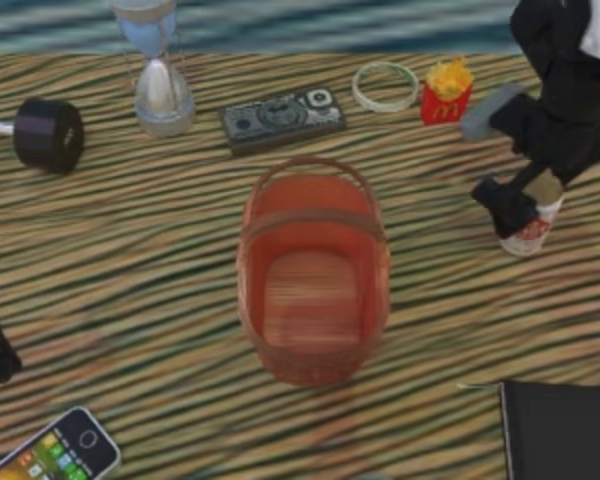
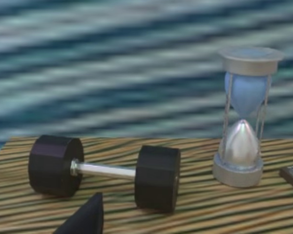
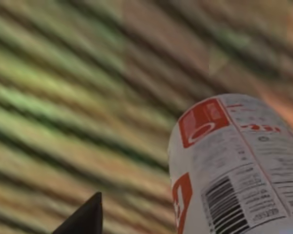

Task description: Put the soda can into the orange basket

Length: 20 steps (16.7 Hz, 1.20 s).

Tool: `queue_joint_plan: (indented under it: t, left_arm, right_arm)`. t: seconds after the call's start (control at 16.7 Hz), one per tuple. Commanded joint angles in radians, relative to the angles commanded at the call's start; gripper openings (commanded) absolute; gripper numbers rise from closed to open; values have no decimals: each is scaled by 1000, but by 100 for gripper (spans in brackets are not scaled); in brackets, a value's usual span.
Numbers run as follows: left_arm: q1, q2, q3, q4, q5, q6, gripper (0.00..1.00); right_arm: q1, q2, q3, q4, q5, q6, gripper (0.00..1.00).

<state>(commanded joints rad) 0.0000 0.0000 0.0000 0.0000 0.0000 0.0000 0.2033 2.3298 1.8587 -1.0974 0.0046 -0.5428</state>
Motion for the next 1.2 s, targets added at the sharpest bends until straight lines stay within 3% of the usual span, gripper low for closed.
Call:
queue_joint_plan:
  t: [0.36, 1.14, 1.2]
  left_arm:
    - [0, 0, 0, 0, 0, 0, 100]
    - [0, 0, 0, 0, 0, 0, 100]
    - [0, 0, 0, 0, 0, 0, 100]
  right_arm:
    - [1, 13, -33, 44, 0, 1, 100]
    - [1, 13, -33, 44, 0, 1, 2]
    - [1, 13, -33, 44, 0, 1, 0]
